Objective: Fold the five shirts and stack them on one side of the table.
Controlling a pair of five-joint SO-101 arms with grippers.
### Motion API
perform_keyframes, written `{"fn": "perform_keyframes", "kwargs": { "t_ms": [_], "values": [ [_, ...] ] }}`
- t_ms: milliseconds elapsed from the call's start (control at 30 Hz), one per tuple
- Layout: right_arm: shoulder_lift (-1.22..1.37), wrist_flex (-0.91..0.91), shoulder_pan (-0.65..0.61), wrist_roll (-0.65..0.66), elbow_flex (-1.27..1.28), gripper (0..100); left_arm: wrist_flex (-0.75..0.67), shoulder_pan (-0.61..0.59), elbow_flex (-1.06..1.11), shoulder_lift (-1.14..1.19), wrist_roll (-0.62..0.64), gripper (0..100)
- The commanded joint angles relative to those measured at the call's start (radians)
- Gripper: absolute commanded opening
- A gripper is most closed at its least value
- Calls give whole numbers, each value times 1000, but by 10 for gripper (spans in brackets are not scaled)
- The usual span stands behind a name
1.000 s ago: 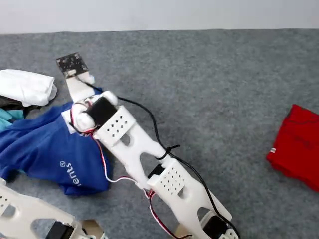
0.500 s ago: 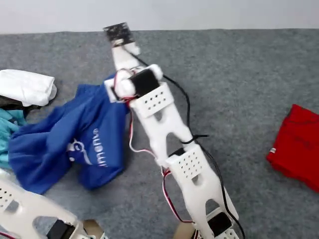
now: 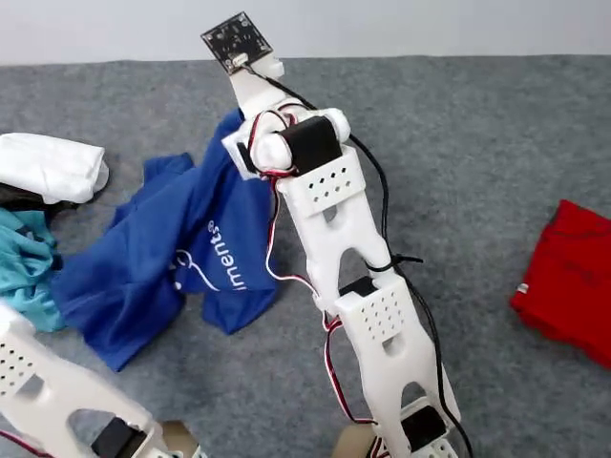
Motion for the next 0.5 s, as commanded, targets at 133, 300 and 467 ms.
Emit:
{"fn": "perform_keyframes", "kwargs": {
  "t_ms": [133, 300, 467],
  "values": [
    [84, 39, 42, 12, -46, 136, 20, 17, -4, -20, 11, 85],
    [87, 39, 44, 11, -48, 290, 20, 14, -4, -14, 11, 85],
    [87, 35, 85, 12, -48, 255, 14, 20, -4, -12, 11, 85]
  ]
}}
